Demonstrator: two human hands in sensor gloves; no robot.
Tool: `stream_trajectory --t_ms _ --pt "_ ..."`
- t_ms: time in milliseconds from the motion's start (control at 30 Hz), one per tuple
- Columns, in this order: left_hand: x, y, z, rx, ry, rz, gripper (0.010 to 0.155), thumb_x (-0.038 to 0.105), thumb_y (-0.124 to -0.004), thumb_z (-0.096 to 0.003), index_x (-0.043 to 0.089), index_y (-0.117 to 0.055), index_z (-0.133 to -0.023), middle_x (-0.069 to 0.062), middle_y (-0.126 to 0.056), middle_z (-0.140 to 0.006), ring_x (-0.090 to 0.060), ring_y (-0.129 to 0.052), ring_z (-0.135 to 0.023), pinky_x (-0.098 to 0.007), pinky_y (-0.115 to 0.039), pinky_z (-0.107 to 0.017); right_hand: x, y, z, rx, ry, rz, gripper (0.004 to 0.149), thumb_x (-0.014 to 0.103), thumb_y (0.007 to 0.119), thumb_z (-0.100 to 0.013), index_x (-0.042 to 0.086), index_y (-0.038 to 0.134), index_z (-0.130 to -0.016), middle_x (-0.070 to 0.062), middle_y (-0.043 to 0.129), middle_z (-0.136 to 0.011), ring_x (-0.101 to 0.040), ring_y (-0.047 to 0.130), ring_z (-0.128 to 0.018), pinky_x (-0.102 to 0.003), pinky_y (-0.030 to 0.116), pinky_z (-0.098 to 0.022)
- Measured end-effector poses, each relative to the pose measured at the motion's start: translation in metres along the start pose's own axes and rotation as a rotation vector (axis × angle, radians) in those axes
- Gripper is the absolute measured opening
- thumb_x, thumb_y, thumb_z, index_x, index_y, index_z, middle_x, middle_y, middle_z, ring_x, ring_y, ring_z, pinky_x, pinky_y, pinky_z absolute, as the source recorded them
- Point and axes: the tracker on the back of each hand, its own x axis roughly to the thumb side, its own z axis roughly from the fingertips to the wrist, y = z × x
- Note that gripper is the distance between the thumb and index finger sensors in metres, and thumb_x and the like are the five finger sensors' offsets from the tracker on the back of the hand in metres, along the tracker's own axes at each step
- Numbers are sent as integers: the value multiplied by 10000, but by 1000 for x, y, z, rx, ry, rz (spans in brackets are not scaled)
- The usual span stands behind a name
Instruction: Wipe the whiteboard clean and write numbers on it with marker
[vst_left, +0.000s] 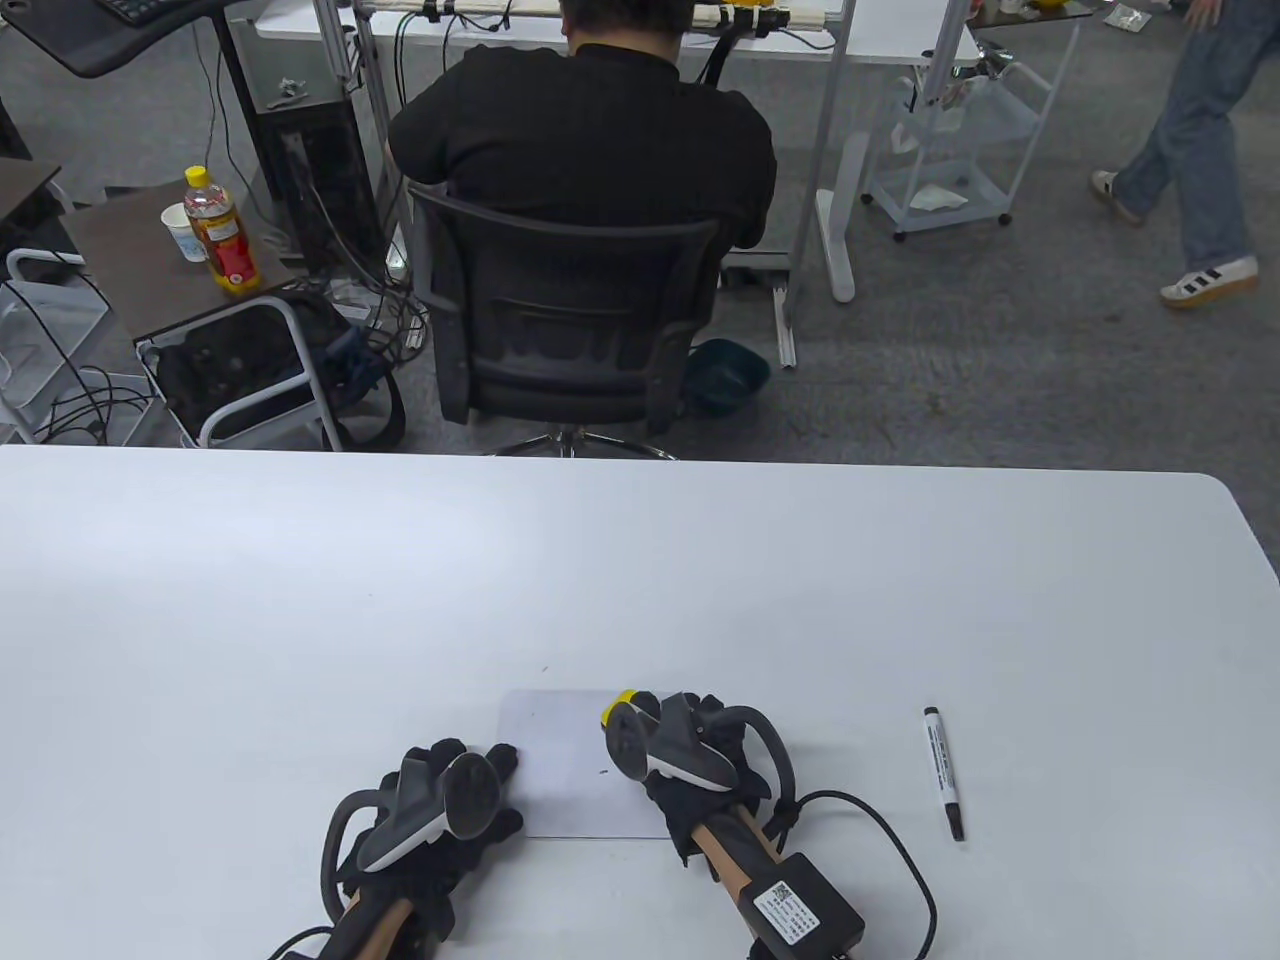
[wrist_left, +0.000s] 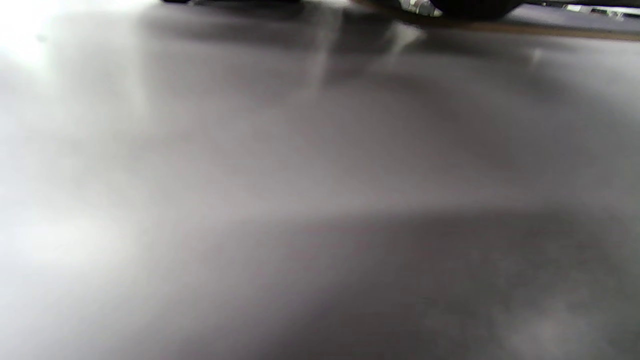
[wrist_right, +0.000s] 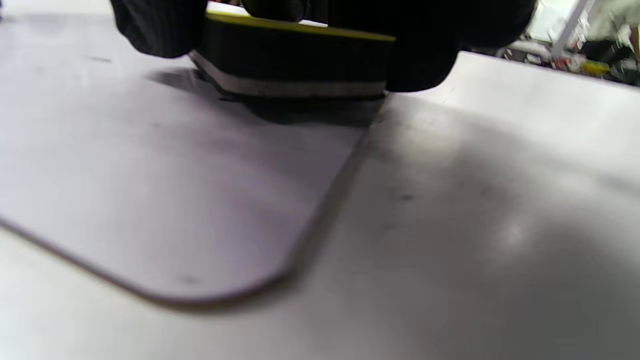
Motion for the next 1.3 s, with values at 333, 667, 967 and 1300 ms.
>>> stream_trajectory --t_ms 333,667,967,1300 --pt "0 0 0 2 3 1 672 669 -575 -557 471 -392 -1173 -64 -342 -1199 -355 -397 -1076 -540 -487 -836 -8 4 29 17 -87 107 633 511 732 -562 240 482 -1077 -274 728 -948 -427 809 -742 -528 702 -530" --pt "0 0 0 3 4 -2 672 668 -574 -557 469 -392 -1173 -66 -343 -1198 -357 -399 -1076 -541 -490 -835 10 8 49 40 -274 124 643 518 733 -547 274 453 -1071 -256 693 -977 -416 777 -779 -535 688 -552" --pt "0 0 0 4 4 -4 670 668 -574 -557 470 -394 -1171 -67 -347 -1197 -356 -404 -1075 -542 -492 -834 -33 9 28 20 37 50 638 486 720 -574 201 461 -1082 -303 710 -943 -453 788 -733 -537 685 -529" --pt "0 0 0 -1 4 1 670 660 -583 -558 467 -396 -1171 -69 -346 -1198 -360 -401 -1076 -545 -491 -834 -49 8 29 50 -29 83 638 471 735 -548 269 429 -1071 -261 675 -1005 -451 747 -819 -552 661 -569"
